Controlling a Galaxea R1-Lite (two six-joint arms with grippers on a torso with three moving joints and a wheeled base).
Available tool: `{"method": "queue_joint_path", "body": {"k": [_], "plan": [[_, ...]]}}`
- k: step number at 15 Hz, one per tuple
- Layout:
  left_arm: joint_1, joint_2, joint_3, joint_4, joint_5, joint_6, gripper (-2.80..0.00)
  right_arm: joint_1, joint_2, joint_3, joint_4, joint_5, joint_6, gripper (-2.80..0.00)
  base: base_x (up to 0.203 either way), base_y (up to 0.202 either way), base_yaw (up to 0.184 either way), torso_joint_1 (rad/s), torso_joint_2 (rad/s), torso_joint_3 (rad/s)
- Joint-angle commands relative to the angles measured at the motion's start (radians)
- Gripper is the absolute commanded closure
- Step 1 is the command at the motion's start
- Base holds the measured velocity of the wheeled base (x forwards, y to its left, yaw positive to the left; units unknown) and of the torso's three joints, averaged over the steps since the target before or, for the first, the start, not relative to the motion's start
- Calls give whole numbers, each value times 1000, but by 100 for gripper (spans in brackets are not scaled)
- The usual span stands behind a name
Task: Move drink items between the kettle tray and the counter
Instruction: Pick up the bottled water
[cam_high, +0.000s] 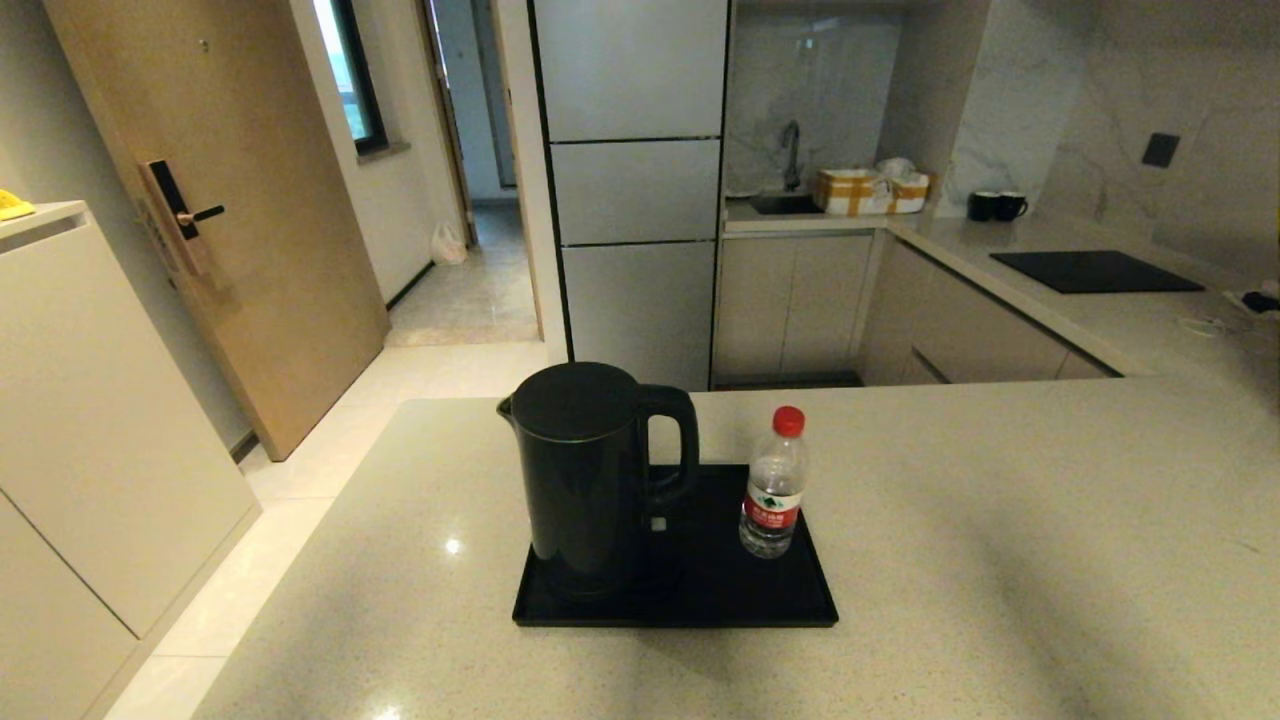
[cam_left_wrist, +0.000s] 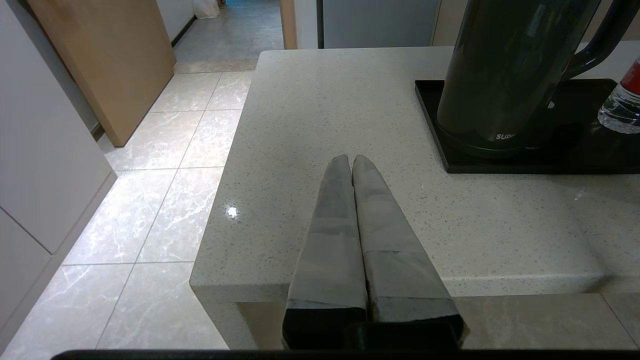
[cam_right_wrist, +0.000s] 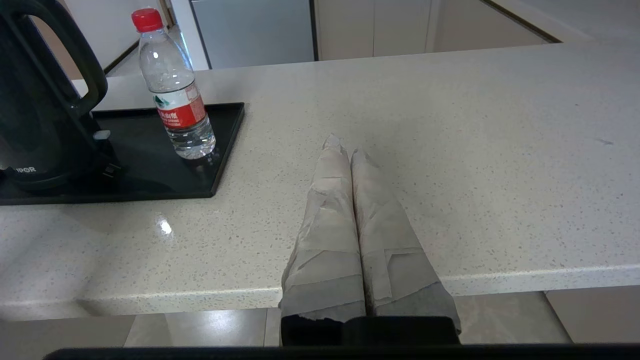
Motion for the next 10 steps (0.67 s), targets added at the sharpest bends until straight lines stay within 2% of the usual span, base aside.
{"method": "queue_joint_path", "body": {"k": [1,10], "plan": [[0,0,0,0,1,0,0,0,3,0,0,0,-2,0,0,0,0,0,0,0],[0,0,0,0,1,0,0,0,0,0,0,0,-3,0,0,0,0,0,0,0]]}}
